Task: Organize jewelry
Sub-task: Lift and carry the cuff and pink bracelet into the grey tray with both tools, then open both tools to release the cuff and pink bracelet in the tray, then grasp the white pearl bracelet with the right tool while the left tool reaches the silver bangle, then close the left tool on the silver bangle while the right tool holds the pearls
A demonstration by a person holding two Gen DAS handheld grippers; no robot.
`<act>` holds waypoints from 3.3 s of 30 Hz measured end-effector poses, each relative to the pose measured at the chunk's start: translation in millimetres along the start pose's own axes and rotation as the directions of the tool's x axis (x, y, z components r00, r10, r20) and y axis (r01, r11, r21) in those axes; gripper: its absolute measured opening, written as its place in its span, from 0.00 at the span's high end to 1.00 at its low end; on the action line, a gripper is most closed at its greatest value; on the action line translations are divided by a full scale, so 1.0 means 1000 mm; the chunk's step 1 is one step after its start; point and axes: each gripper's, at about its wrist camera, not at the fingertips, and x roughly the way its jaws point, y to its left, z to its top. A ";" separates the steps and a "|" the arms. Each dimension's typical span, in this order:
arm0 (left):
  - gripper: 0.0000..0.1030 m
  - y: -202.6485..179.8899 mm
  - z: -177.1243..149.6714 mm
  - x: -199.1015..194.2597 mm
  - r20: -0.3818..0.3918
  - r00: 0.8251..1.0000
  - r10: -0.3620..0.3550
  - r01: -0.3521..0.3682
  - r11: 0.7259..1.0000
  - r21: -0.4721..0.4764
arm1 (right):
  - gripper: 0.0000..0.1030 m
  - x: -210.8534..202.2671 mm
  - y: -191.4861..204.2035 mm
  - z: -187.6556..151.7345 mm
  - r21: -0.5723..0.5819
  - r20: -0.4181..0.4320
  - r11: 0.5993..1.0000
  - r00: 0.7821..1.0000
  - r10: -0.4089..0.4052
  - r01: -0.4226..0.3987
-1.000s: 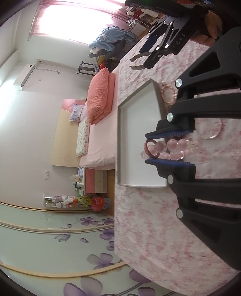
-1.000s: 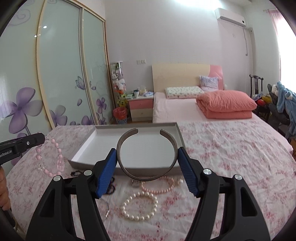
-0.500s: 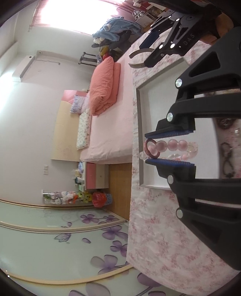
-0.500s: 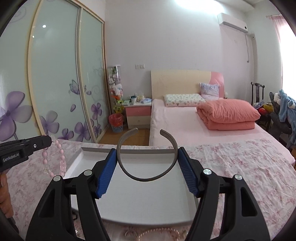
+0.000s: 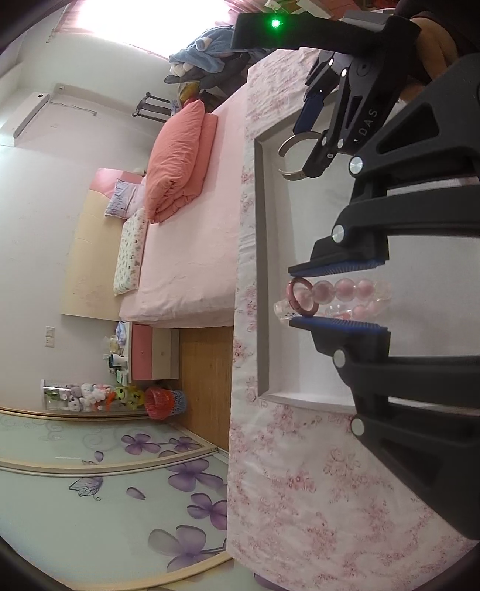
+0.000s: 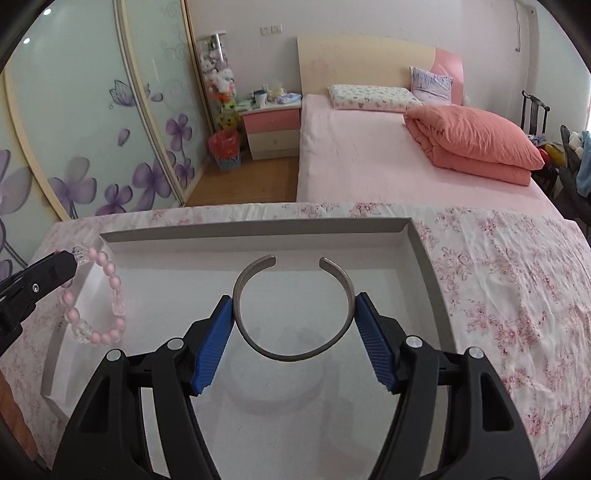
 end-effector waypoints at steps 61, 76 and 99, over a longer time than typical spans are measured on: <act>0.45 -0.021 -0.178 -0.127 -0.097 0.994 -0.057 0.064 0.995 0.075 | 0.90 -0.116 -0.025 -0.171 -0.118 -0.032 0.989 0.995 -0.092 0.088; 0.22 -0.074 -0.192 -0.091 -0.193 0.981 -0.033 0.066 0.985 0.162 | 0.90 -0.123 -0.050 -0.177 -0.037 -0.037 0.995 0.995 -0.095 0.094; 0.23 -0.079 -0.192 -0.076 -0.185 0.981 0.066 -0.033 0.984 0.177 | 0.90 -0.121 -0.041 -0.177 -0.073 -0.035 0.993 0.995 -0.098 0.096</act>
